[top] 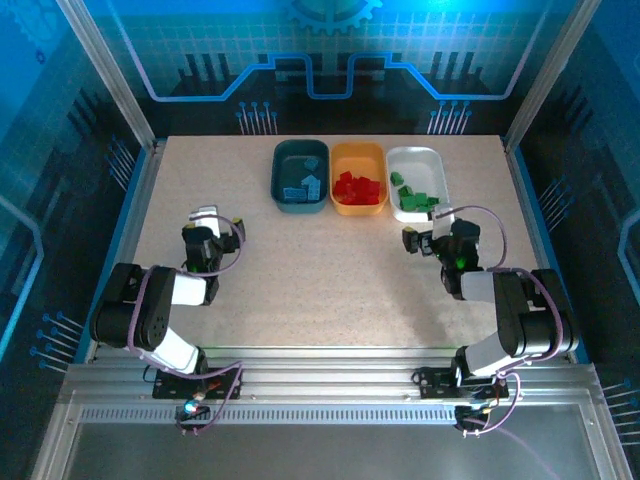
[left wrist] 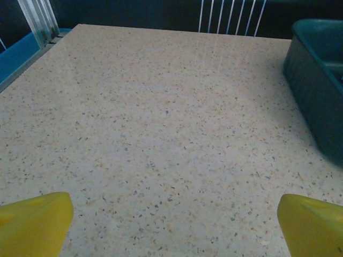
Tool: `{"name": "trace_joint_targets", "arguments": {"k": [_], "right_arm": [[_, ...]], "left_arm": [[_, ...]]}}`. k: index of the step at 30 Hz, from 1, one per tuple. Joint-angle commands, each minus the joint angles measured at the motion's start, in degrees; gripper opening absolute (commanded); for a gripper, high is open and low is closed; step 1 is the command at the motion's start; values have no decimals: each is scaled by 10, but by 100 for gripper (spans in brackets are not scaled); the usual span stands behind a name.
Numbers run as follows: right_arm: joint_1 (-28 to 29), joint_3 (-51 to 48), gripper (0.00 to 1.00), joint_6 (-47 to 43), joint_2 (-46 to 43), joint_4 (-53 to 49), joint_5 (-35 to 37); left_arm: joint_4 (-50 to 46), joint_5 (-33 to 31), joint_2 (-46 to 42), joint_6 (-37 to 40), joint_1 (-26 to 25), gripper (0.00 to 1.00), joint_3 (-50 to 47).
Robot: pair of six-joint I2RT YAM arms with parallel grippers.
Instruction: Sort the legos into containers by color
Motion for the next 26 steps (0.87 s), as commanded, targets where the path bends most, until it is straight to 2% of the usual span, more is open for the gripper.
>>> {"name": "trace_joint_targets", "arguments": {"k": [1, 16, 19, 26], "right_arm": [[8, 11, 100, 11, 3, 1, 33], [11, 11, 100, 9, 2, 1, 38], [11, 11, 100, 9, 2, 1, 39], [11, 11, 100, 10, 2, 1, 39]], "left_arm": [[-2, 16, -7, -6, 4, 99, 4], [-6, 15, -7, -3, 0, 99, 7], [-20, 37, -6, 4, 0, 99, 15], [-13, 40, -7, 6, 0, 99, 11]]}}
